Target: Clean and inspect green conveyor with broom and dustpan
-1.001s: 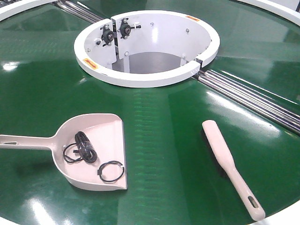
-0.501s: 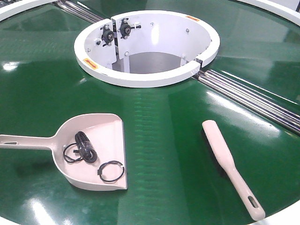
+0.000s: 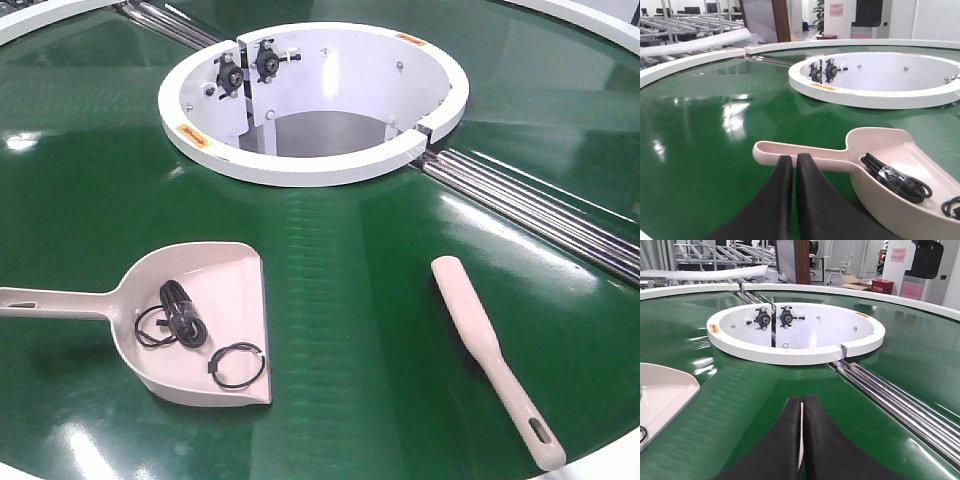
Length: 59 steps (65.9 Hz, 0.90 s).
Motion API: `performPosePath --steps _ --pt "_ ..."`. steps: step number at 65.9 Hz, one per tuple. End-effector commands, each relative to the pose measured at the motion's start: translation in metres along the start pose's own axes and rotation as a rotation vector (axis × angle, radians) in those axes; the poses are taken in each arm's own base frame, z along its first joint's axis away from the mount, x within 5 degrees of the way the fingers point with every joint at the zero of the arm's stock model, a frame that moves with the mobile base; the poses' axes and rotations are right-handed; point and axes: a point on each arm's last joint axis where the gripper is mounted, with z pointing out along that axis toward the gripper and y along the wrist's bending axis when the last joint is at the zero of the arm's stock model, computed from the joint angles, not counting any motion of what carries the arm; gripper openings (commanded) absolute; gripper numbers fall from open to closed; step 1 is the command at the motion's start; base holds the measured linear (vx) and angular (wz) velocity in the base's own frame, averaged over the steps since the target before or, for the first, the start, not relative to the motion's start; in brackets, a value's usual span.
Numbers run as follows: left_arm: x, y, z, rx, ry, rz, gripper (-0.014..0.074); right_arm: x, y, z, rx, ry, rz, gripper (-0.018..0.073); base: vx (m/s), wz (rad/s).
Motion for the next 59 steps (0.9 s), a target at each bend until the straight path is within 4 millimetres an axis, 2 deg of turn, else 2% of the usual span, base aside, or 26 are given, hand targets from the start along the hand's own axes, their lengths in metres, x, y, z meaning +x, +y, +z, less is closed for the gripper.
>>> performPosePath --steps 1,59 --pt "-0.0037 0.0006 -0.0009 -0.009 -0.074 -0.015 -0.0008 -0.0154 -0.0015 -0.0010 0.013 -0.094 -0.013 -0.0009 0.00 0.00" --pt "-0.0035 0.0006 -0.0008 -0.009 -0.072 -0.017 -0.0006 -0.0154 -0.0015 -0.0010 0.013 -0.094 -0.013 -0.0009 0.00 0.00"
